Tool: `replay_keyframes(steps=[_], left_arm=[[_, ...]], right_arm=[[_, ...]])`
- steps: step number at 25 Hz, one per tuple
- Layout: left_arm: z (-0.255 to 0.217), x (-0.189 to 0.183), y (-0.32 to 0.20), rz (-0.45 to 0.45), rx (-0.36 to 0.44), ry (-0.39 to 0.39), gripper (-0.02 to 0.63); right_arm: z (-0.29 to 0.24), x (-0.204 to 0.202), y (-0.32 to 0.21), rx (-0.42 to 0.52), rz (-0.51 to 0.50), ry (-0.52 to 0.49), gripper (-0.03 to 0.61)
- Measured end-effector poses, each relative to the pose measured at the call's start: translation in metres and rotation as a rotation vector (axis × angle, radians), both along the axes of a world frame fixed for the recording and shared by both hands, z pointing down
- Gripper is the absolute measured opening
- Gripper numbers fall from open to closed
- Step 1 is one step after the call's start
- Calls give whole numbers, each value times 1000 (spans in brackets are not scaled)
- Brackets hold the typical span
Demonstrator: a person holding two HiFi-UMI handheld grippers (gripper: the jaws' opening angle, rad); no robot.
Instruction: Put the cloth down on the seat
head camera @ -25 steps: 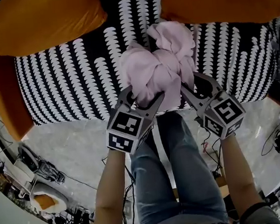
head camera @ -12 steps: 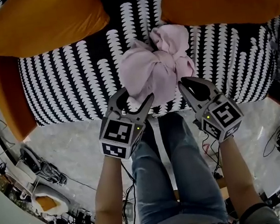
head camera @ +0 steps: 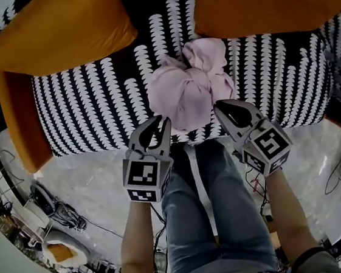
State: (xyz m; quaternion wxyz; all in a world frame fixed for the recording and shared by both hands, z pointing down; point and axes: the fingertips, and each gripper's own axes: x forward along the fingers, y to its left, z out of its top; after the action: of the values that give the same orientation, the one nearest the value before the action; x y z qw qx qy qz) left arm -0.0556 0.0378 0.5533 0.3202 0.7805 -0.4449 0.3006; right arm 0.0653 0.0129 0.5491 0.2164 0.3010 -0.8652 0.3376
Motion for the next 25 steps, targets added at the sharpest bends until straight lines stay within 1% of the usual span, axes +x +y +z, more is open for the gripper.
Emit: replay_keyframes(steps=[3, 5, 7, 12, 14, 17, 20, 25], left_arm=[[-15, 15, 3, -26, 40, 9, 30], [-16, 17, 1, -29, 55, 16, 25], [-24, 14, -9, -13, 89, 14, 23], [-73, 18, -29, 44, 150, 64, 23], [-94, 26, -30, 70, 164, 87, 23], [-127, 45, -33, 140, 195, 115, 23], [-142, 56, -36, 216, 220, 120, 23], [-167, 60, -37, 289, 240, 140, 23]], right_arm=[[-9, 14, 9, 12, 8, -11, 21], [-6, 11, 10, 17, 3, -24, 20], [-11, 1, 1, 36, -9, -31, 20], [-57, -12, -11, 77, -17, -22, 12], [-79, -10, -11, 103, -4, -17, -6], [-114, -3, -14, 150, 25, -9, -6], [-133, -3, -15, 174, 50, -20, -6], [-161, -9, -10, 199, 87, -29, -6]])
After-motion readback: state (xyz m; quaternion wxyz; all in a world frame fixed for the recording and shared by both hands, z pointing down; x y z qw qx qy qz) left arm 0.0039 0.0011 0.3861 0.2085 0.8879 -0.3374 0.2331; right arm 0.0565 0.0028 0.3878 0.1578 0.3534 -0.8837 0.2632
